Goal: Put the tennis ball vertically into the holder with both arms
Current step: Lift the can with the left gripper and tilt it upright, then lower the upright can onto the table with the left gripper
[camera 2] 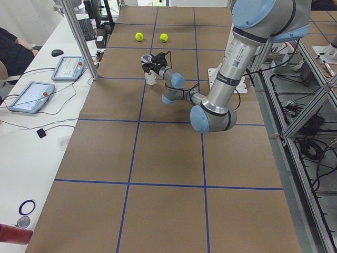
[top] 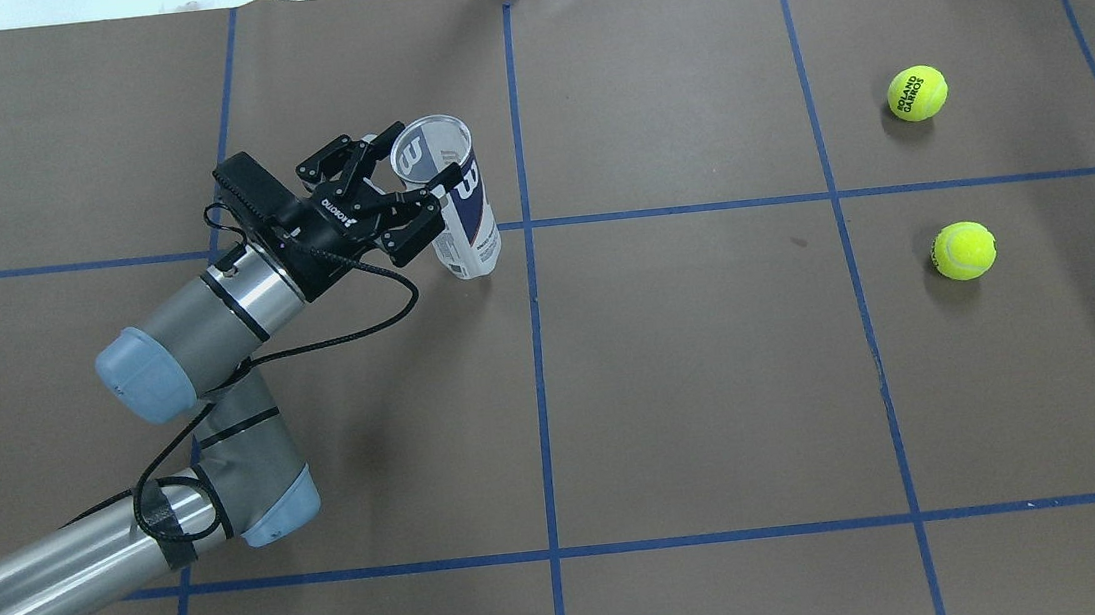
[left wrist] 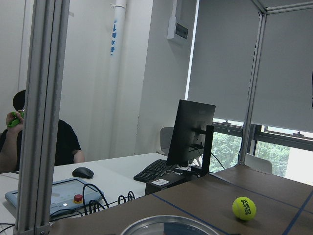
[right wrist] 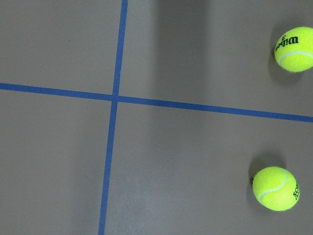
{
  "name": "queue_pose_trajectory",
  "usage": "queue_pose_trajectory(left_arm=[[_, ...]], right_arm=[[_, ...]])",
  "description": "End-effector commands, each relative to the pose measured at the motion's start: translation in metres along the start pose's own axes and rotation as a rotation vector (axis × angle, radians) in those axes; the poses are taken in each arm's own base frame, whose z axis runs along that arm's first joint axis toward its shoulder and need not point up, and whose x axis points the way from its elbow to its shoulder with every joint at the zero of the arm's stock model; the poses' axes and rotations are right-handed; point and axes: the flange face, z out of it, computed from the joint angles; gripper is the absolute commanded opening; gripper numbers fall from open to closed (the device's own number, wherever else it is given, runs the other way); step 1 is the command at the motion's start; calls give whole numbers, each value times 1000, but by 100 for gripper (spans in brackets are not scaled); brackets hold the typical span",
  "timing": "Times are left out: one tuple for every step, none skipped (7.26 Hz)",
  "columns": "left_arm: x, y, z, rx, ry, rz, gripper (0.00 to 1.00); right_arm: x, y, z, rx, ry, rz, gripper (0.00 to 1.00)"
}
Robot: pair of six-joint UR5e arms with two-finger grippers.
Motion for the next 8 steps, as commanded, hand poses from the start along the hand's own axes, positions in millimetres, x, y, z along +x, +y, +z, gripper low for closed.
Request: queue_pose_trajectory(left_arm=[[13, 10, -1, -15, 15, 20, 40], [17, 14, -2, -22, 19, 17, 40], [21, 15, -1, -24, 24, 14, 43], [21, 15, -1, -24, 24, 14, 47], [21, 16, -1, -26, 25, 14, 47], [25, 19, -2, -30, 28, 11, 47], [25, 18, -2, -29, 29, 11, 47], [27, 19, -2, -31, 31, 9, 47]], right_arm=[[1, 1, 1, -2, 1, 1, 99], [2, 1, 1, -3, 1, 2, 99], [2, 1, 1, -3, 1, 2, 99], [2, 1, 1, -3, 1, 2, 99], [2, 1, 1, -3, 1, 2, 99], [2, 1, 2, -4, 1, 3, 99], [3, 1, 3, -6, 1, 5, 99], [4, 1, 4, -8, 1, 8, 99]])
